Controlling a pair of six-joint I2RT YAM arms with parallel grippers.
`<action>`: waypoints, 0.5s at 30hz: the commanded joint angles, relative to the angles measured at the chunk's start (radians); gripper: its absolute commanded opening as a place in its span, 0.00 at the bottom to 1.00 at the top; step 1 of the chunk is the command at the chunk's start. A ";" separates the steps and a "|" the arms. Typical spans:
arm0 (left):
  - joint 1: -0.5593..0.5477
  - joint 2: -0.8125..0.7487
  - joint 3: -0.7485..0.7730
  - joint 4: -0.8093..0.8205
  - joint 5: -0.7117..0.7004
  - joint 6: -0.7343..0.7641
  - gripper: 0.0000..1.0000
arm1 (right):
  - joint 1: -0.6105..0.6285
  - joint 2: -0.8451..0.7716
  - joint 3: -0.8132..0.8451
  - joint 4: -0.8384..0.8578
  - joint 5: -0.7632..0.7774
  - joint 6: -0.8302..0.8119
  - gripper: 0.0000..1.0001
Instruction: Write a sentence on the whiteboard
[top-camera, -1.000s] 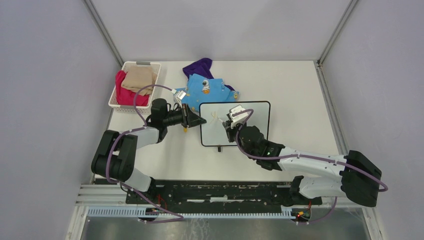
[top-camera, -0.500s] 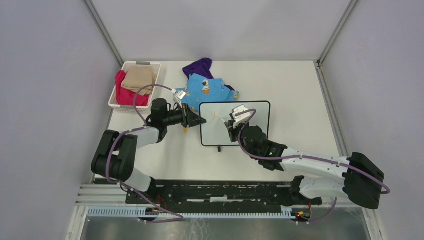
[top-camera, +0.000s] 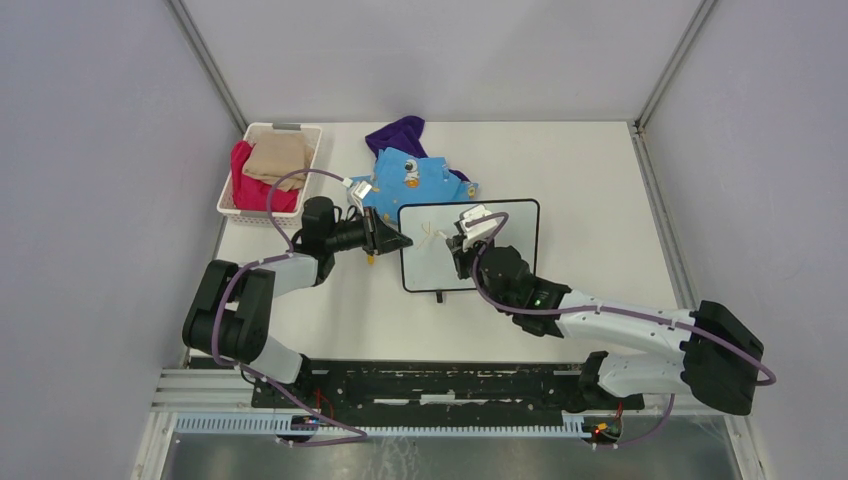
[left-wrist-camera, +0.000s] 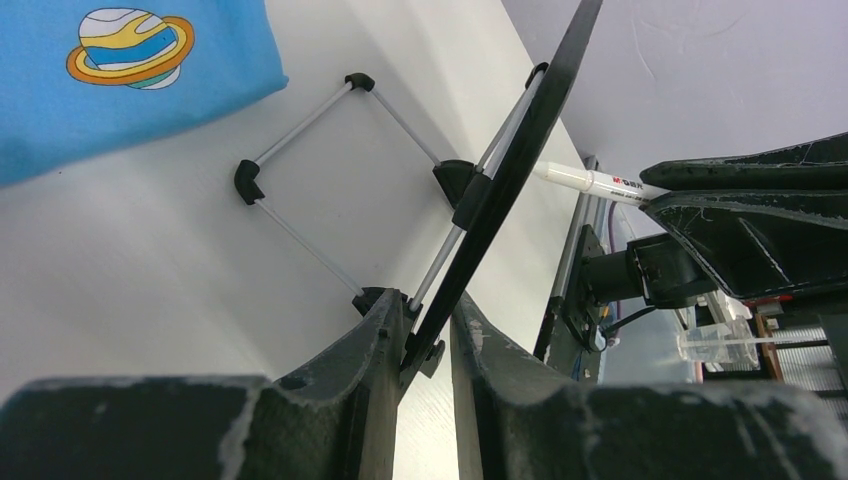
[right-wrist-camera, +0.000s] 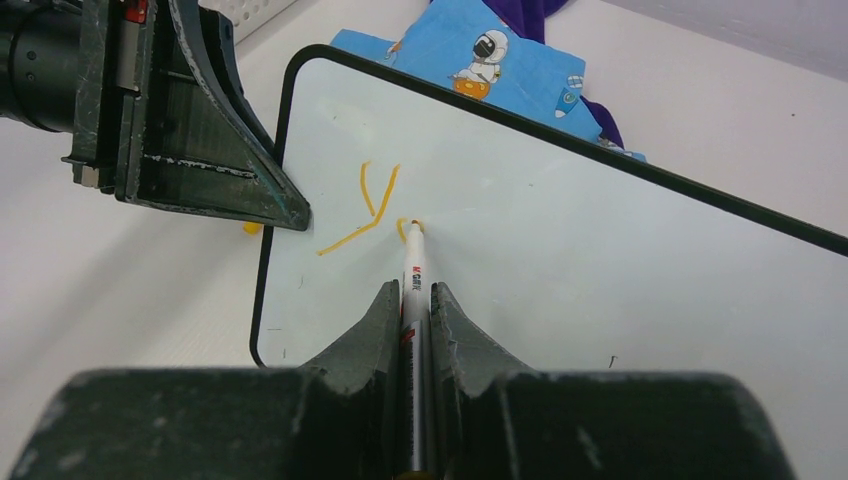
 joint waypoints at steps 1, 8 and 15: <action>0.002 -0.001 0.030 0.007 0.022 0.015 0.29 | -0.012 0.018 0.039 0.024 -0.005 -0.010 0.00; 0.003 -0.002 0.030 0.008 0.022 0.015 0.29 | -0.012 0.023 0.030 0.025 -0.026 -0.001 0.00; 0.002 -0.002 0.033 -0.002 0.018 0.022 0.29 | -0.011 -0.049 -0.002 0.012 -0.026 0.008 0.00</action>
